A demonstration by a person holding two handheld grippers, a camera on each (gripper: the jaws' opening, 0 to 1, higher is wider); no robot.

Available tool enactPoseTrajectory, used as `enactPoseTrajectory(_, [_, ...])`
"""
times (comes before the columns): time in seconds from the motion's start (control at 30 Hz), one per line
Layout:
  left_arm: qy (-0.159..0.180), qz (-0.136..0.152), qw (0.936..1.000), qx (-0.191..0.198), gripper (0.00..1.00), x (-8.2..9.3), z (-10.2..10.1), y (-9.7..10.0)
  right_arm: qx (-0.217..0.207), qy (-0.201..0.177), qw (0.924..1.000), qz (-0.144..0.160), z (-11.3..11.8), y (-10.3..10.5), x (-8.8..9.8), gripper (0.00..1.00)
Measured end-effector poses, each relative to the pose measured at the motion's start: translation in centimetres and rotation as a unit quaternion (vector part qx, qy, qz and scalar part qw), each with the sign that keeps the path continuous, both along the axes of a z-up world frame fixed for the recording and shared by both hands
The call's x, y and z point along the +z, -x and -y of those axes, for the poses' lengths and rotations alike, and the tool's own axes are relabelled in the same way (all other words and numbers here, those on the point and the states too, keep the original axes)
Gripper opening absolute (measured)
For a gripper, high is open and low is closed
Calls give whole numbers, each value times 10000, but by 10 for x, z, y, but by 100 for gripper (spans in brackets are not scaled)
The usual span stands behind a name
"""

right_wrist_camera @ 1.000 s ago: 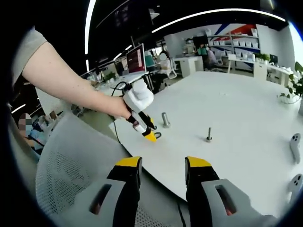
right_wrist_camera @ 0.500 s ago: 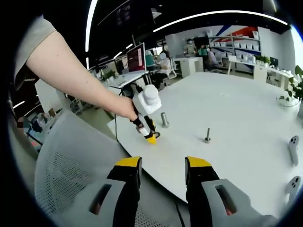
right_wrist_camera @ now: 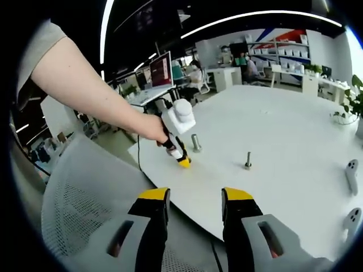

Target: Place the washer onto the threaded stud by aligning its center hole with the stud, sliding it down to the base, and recovering from edge contact or off-axis alignment until the washer reaches the visible bottom stop.

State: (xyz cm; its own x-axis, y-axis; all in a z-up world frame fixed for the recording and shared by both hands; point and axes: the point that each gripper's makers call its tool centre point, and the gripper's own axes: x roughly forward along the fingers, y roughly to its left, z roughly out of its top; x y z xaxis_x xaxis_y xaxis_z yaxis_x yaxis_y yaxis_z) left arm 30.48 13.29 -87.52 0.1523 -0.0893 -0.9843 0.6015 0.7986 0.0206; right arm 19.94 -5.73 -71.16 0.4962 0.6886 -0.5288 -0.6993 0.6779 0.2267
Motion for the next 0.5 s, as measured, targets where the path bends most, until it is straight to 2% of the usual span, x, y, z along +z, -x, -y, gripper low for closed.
enactPoseTrajectory(0.03, [22,-25,10000,51,21,-2,3,-2,-8,3,10000,-2,0,0,0,39])
enactPoseTrajectory(0.13, [35,-87,9999,133,21,7,8,8,2,13,10000,-5,0,0,0,39])
enactPoseTrajectory(0.27, [-68,-151,9999,2,21,8,10,11,-15,18,10000,-41,0,1,-1,39])
enactPoseTrajectory(0.3, [-126,-270,9993,-219,21,8,9,15,-12,26,10000,-35,1,1,-1,39])
enactPoseTrajectory(0.37, [-174,-320,9986,-387,23,8,10,18,5,36,10000,-35,0,1,-1,39])
enactPoseTrajectory(0.5, [-139,-315,9988,-335,24,9,8,19,10,25,10000,-20,0,1,0,39])
